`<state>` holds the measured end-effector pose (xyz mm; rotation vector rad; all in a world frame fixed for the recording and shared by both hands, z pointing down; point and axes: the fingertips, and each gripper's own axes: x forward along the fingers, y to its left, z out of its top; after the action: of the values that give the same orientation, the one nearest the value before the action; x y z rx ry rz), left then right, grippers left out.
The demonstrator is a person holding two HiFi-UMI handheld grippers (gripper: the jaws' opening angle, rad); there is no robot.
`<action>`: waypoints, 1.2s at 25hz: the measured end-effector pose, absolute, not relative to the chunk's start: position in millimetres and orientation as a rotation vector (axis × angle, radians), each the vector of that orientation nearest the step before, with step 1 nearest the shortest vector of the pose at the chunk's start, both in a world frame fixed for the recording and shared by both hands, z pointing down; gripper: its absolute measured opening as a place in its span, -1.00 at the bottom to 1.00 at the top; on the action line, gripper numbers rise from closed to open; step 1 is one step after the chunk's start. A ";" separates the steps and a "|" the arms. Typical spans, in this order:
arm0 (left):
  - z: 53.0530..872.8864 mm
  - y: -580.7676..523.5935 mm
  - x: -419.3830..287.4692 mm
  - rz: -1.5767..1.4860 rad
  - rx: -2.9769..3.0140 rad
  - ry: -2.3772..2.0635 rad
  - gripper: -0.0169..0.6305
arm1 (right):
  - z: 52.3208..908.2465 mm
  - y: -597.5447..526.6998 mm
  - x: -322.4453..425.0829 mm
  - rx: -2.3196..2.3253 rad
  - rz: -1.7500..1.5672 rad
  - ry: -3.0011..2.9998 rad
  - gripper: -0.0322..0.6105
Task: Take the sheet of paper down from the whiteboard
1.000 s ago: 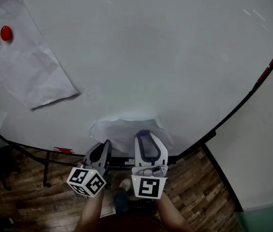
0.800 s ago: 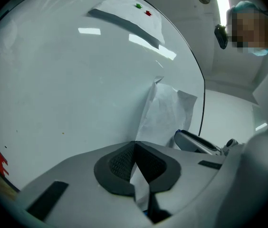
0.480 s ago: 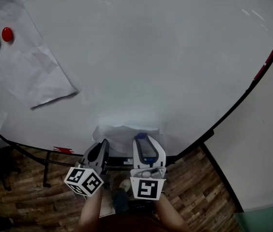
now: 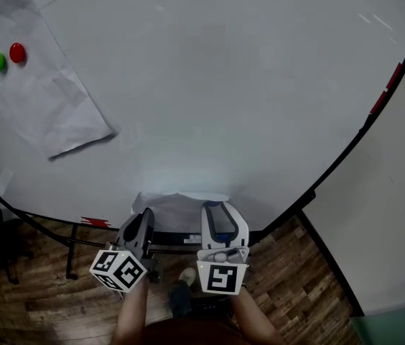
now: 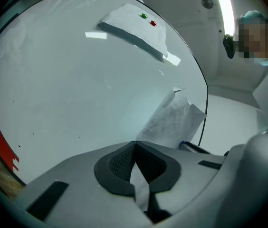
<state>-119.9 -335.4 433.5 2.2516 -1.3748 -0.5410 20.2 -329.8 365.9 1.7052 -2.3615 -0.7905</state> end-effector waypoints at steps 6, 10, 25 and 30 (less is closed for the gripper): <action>431.3 -325.9 -130.1 -0.549 2.235 -1.405 -0.88 | 365.4 -324.7 23.0 1.708 -0.785 -2.372 -0.48; 429.7 -318.7 -136.8 -0.559 2.212 -1.428 -0.88 | 366.6 -318.6 27.3 1.718 -0.777 -2.379 -0.48; 421.0 -288.2 -161.2 -0.653 2.149 -1.445 -0.88 | 371.7 -297.7 43.2 1.776 -0.719 -2.386 -0.47; 416.0 -276.4 -177.3 -0.680 2.134 -1.481 -0.88 | 377.1 -291.4 43.6 1.775 -0.657 -2.412 -0.47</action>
<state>-177.3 -276.4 416.0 2.1338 -1.4814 -0.6797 43.6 -291.4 377.1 1.7750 -2.4118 -0.6574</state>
